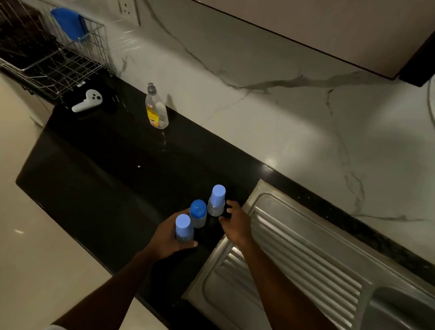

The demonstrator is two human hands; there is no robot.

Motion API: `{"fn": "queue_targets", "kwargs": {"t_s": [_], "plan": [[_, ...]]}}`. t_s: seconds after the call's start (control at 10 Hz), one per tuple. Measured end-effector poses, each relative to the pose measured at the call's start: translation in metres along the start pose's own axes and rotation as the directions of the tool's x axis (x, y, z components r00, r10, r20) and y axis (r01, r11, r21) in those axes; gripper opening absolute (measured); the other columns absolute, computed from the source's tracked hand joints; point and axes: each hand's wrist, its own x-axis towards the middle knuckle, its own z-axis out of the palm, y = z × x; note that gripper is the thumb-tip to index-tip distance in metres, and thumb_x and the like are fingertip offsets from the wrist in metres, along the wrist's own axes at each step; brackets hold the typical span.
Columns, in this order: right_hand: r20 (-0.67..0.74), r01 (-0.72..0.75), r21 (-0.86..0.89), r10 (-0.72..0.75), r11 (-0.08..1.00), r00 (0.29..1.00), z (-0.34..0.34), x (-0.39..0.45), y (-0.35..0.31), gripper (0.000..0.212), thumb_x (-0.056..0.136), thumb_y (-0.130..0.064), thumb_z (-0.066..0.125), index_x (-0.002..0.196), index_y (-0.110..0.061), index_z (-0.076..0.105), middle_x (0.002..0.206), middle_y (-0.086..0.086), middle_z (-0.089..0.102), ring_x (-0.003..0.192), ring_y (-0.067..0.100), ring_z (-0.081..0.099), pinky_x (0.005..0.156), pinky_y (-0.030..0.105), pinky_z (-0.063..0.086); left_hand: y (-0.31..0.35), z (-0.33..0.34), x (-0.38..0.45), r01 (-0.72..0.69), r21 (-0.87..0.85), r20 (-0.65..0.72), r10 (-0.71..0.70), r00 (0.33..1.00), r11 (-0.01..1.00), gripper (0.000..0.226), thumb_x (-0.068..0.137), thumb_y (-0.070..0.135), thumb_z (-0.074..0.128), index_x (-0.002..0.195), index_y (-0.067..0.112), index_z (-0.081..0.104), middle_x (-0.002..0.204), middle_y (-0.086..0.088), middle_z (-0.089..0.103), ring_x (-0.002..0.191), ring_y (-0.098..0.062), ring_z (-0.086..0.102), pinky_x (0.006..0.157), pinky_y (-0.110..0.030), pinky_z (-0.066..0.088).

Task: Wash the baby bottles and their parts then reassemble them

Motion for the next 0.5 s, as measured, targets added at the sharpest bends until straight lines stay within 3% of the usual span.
{"fn": "queue_targets", "kwargs": {"t_s": [0.2, 0.4, 0.5], "plan": [[0.016, -0.02, 0.023, 0.019, 1.0, 1.0, 0.01, 0.009, 0.002, 0.055, 0.09, -0.008, 0.07, 0.139, -0.02, 0.049, 0.129, 0.004, 0.063, 0.118, 0.021, 0.062, 0.097, 0.037, 0.052, 0.002, 0.004, -0.006, -0.001, -0.004, -0.035, 0.001, 0.999, 1.0, 0.084, 0.07, 0.019, 0.092, 0.135, 0.036, 0.041, 0.128, 0.032, 0.046, 0.113, 0.03, 0.043, 0.09, 0.006, 0.032], [-0.017, -0.048, 0.024, 0.048, 0.999, 0.999, 0.002, -0.004, 0.009, 0.063, 0.092, -0.012, 0.071, 0.148, -0.017, 0.043, 0.138, 0.008, 0.058, 0.125, 0.021, 0.058, 0.097, 0.03, 0.049, -0.006, -0.008, -0.01, -0.014, 0.079, 0.001, 0.014, 1.0, 0.997, 0.096, 0.063, 0.038, 0.092, 0.141, 0.037, 0.037, 0.132, 0.035, 0.038, 0.122, 0.011, 0.041, 0.101, -0.005, 0.03], [-0.072, -0.028, 0.044, 0.031, 0.999, 0.997, 0.0, -0.015, 0.017, 0.057, 0.093, -0.016, 0.07, 0.145, -0.016, 0.047, 0.134, 0.007, 0.06, 0.121, 0.019, 0.06, 0.09, 0.022, 0.043, -0.016, -0.014, -0.012, -0.052, 0.125, 0.028, 0.049, 0.998, 0.991, 0.104, 0.059, 0.045, 0.09, 0.146, 0.037, 0.032, 0.138, 0.03, 0.036, 0.13, -0.005, 0.041, 0.109, -0.031, 0.04]]}}
